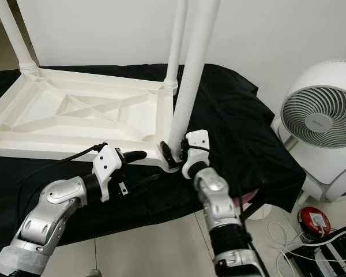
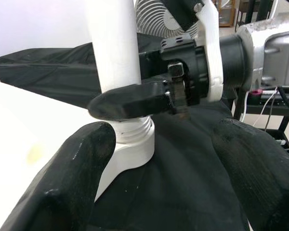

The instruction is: Building children table

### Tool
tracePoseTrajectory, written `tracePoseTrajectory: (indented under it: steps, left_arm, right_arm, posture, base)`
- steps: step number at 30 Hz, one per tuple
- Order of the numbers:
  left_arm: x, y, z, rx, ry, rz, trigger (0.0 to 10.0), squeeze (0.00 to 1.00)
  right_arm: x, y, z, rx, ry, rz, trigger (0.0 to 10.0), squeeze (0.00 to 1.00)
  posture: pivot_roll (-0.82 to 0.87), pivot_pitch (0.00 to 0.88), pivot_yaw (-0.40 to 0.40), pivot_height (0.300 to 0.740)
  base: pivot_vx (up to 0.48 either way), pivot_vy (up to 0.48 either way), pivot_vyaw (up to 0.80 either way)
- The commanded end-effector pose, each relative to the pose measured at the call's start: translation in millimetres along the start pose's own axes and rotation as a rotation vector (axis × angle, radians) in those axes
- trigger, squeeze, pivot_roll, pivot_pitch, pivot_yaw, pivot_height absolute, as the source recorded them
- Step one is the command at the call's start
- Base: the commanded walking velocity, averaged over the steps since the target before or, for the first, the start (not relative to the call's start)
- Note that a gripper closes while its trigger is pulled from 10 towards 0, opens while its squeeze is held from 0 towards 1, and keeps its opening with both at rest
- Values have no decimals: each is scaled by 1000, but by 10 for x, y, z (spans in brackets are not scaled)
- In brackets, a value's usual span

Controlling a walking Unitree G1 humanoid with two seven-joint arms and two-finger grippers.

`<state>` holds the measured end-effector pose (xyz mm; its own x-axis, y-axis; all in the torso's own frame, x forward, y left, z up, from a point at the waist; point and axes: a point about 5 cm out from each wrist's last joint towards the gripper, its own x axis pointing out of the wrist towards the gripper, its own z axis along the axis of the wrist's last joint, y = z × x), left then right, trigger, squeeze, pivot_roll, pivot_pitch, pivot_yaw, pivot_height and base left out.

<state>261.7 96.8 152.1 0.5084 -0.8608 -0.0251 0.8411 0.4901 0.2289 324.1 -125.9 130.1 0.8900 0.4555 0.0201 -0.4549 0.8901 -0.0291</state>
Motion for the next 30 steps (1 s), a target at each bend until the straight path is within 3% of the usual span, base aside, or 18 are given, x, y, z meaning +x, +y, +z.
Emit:
tracePoseTrajectory:
  steps: [1,14,19,23,27,28,29,30]
  left_arm:
    - [8,30,14,4,3,48,10000,0]
    - [-4,44,20,9,8,47,10000,0]
    - [-1,47,22,10,8,44,10000,0]
    - [23,48,32,11,3,40,10000,0]
    - [28,44,35,11,2,36,10000,0]
    - [27,44,35,12,2,36,10000,0]
    - [27,44,35,12,2,36,10000,0]
    - [24,44,35,12,2,36,10000,0]
  right_arm:
    - [-34,-90,-31,-16,23,54,10000,0]
    - [16,-297,46,-160,73,420,10000,0]
    - [54,-288,67,-172,78,476,10000,0]
    - [209,-236,120,-192,80,507,10000,0]
    - [245,-182,86,-198,99,529,10000,0]
    - [255,-160,63,-201,109,536,5255,0]
    - [255,-160,63,-201,109,536,5255,0]
    - [257,-145,35,-201,120,546,1176,0]
  posture:
    - [33,0,-85,740]
    - [44,0,-78,740]
    - [43,0,-78,740]
    - [43,0,-75,740]
    - [47,0,-76,740]
    - [47,0,-76,740]
    - [47,0,-76,740]
    - [47,0,-76,740]
  base:
    - [0,0,0]
    - [0,0,0]
    - [0,0,0]
    - [0,0,0]
    - [0,0,0]
    - [0,0,0]
    - [0,0,0]
    - [0,0,0]
